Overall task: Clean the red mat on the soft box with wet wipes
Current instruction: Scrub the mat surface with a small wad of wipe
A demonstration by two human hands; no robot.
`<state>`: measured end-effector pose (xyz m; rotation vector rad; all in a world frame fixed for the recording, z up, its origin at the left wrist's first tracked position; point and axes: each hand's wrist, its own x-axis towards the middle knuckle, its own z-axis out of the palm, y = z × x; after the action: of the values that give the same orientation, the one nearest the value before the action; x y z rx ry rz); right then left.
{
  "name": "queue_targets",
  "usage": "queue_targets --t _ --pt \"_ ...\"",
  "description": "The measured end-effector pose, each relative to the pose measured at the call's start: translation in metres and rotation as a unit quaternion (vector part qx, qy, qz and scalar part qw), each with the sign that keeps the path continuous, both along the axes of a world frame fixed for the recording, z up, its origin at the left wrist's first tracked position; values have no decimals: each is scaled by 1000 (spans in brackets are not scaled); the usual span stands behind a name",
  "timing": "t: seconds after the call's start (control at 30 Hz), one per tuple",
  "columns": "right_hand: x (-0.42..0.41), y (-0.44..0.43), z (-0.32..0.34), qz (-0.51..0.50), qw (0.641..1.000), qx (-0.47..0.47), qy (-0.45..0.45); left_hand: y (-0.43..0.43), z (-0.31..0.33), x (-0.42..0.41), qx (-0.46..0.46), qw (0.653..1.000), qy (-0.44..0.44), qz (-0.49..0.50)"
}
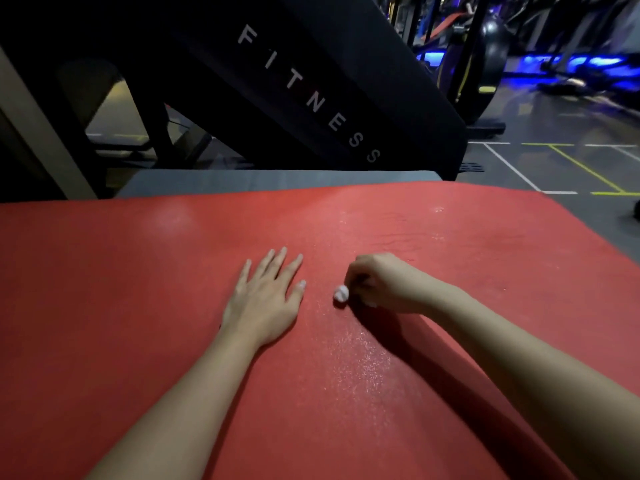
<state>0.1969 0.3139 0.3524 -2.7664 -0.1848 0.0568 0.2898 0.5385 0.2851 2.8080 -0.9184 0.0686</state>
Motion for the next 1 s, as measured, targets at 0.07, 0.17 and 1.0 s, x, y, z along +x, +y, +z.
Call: queue_targets --t 0.07,0.17,1.0 --pt "26 -6 -8 -33 998 7 -56 0 2 0 1 1000 7 1" --pt "40 -14 -17 -79 993 32 -84 -1 4 0 6 1000 10 -1" --pt "112 -37 -11 -40 996 -16 -84 -1 5 -2 18 1000 8 -1"
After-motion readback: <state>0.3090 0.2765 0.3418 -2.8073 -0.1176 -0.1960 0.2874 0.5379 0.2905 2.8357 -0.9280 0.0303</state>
